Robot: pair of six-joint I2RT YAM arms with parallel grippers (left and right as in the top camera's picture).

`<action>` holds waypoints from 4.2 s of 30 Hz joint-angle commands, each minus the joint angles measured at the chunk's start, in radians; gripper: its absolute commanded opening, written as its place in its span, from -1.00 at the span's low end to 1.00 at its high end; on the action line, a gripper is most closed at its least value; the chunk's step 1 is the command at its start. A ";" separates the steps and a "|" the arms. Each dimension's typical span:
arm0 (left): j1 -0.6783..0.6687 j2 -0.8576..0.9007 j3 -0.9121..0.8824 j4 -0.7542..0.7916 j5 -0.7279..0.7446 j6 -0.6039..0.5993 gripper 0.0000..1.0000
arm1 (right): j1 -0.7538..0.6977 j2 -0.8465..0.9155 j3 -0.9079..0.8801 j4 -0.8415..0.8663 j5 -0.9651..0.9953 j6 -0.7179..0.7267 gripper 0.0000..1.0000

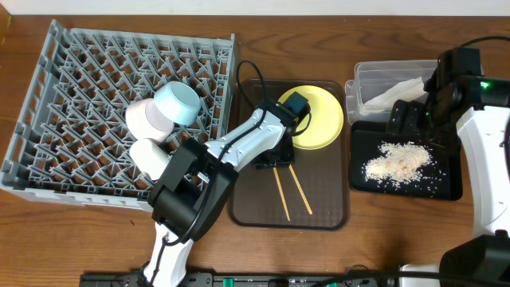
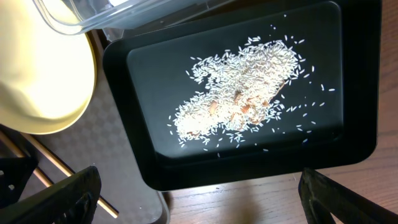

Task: Sort waste into correct bins and load items into the dishwasher
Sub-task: 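Grasp one chopstick with the left gripper and carry it to the rack, then release the chopstick into the dish rack with the left gripper, then reach the left gripper to the tray and grasp the second chopstick, then carry the second chopstick to the rack and release it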

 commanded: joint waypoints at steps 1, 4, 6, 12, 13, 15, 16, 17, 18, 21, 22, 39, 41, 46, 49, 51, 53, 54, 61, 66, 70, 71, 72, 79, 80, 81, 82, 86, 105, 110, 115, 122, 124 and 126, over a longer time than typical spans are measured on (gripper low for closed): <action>0.004 0.055 -0.012 -0.009 -0.027 -0.010 -0.45 | -0.017 -0.010 0.018 -0.002 0.010 -0.013 0.99; 0.003 0.055 -0.012 -0.008 -0.013 -0.010 -0.54 | -0.017 -0.010 0.018 -0.002 0.010 -0.013 0.99; 0.003 0.055 -0.012 -0.009 -0.013 -0.010 -0.62 | -0.017 -0.010 0.018 -0.002 0.010 -0.013 0.99; 0.003 0.051 -0.012 -0.010 -0.037 -0.009 -0.79 | -0.017 -0.010 0.018 -0.005 0.010 -0.013 0.98; 0.005 0.049 -0.011 -0.011 -0.051 -0.008 -0.83 | -0.017 -0.010 0.018 -0.005 0.010 -0.013 0.99; 0.011 0.035 -0.009 -0.018 -0.087 0.008 -0.85 | -0.017 -0.010 0.018 -0.005 0.010 -0.013 0.98; 0.019 0.017 -0.006 -0.022 -0.106 0.033 -0.85 | -0.017 -0.010 0.018 -0.005 0.010 -0.013 0.99; 0.024 0.008 -0.002 -0.024 -0.112 0.050 -0.85 | -0.017 -0.010 0.018 -0.005 0.010 -0.013 0.99; 0.040 -0.032 0.021 -0.045 -0.142 0.094 -0.85 | -0.017 -0.010 0.018 -0.005 0.010 -0.013 0.98; 0.082 -0.158 0.061 -0.063 -0.148 0.254 -0.85 | -0.017 -0.010 0.018 -0.005 0.010 -0.013 0.99; 0.096 -0.208 0.061 -0.070 -0.148 0.319 -0.85 | -0.017 -0.010 0.018 -0.005 0.010 -0.013 0.99; 0.383 -0.357 0.035 -0.001 -0.148 0.631 -0.83 | -0.017 -0.010 0.018 -0.005 0.010 -0.013 0.99; 0.395 -0.330 0.035 0.007 -0.148 0.631 -0.82 | -0.017 -0.010 0.018 -0.005 0.010 -0.013 0.99; 0.400 -0.307 0.035 0.018 -0.147 0.630 -0.32 | -0.017 -0.010 0.018 -0.005 0.010 -0.013 0.98; 0.400 -0.307 0.035 0.013 -0.142 0.618 0.15 | -0.017 -0.010 0.018 -0.005 0.010 -0.013 0.99; 0.399 -0.309 0.035 -0.003 -0.083 0.592 0.25 | -0.017 -0.010 0.018 -0.005 0.010 -0.013 0.99; 0.396 -0.309 0.035 -0.019 0.038 0.558 0.29 | -0.017 -0.010 0.018 -0.004 0.010 -0.013 0.99; 0.392 -0.309 0.034 -0.023 0.101 0.537 0.31 | -0.017 -0.010 0.018 -0.004 0.010 -0.013 0.98; 0.242 -0.301 -0.002 0.002 0.149 0.271 0.32 | -0.017 -0.010 0.018 -0.003 0.010 -0.013 0.98; 0.080 -0.267 -0.011 0.034 -0.009 0.103 0.32 | -0.017 -0.010 0.018 -0.003 0.010 -0.013 0.99; -0.043 -0.194 -0.011 0.067 -0.032 0.014 0.32 | -0.017 -0.010 0.018 -0.004 0.010 -0.013 0.98; -0.061 -0.178 -0.011 0.071 -0.032 -0.005 0.32 | -0.017 -0.010 0.018 -0.004 0.010 -0.013 0.99; -0.074 -0.165 -0.011 0.074 -0.032 -0.018 0.32 | -0.017 -0.010 0.018 -0.004 0.010 -0.013 0.99; -0.158 -0.007 -0.011 0.087 -0.025 -0.078 0.31 | -0.017 -0.010 0.018 -0.004 0.010 -0.013 0.99; -0.158 -0.002 -0.011 0.087 -0.024 -0.079 0.27 | -0.017 -0.010 0.018 -0.005 0.010 -0.013 0.98; -0.158 0.000 -0.011 0.087 -0.024 -0.080 0.21 | -0.017 -0.010 0.018 -0.005 0.010 -0.013 0.99; -0.157 0.000 -0.011 0.087 -0.024 -0.081 0.17 | -0.017 -0.010 0.018 -0.005 0.010 -0.013 0.98; -0.156 0.000 -0.011 0.088 -0.025 -0.081 -0.23 | -0.017 -0.010 0.018 -0.005 0.010 -0.013 0.98; 0.104 -0.119 -0.008 0.053 -0.029 0.169 -0.85 | -0.017 -0.010 0.018 -0.012 0.010 -0.013 0.98; 0.184 -0.295 -0.008 0.048 -0.029 0.343 -0.85 | -0.017 -0.010 0.018 -0.012 0.010 -0.013 0.98; 0.222 -0.421 -0.008 0.035 -0.029 0.573 -0.85 | -0.017 -0.010 0.018 -0.012 0.010 -0.013 0.98; 0.277 -0.439 -0.010 0.036 -0.186 0.669 -0.84 | -0.017 -0.010 0.018 -0.013 0.010 -0.013 0.99; 0.295 -0.425 -0.011 0.042 -0.186 0.669 -0.85 | -0.017 -0.010 0.018 -0.013 0.010 -0.013 0.98; 0.317 -0.400 -0.011 0.047 -0.186 0.667 -0.84 | -0.017 -0.010 0.018 -0.013 0.010 -0.013 0.99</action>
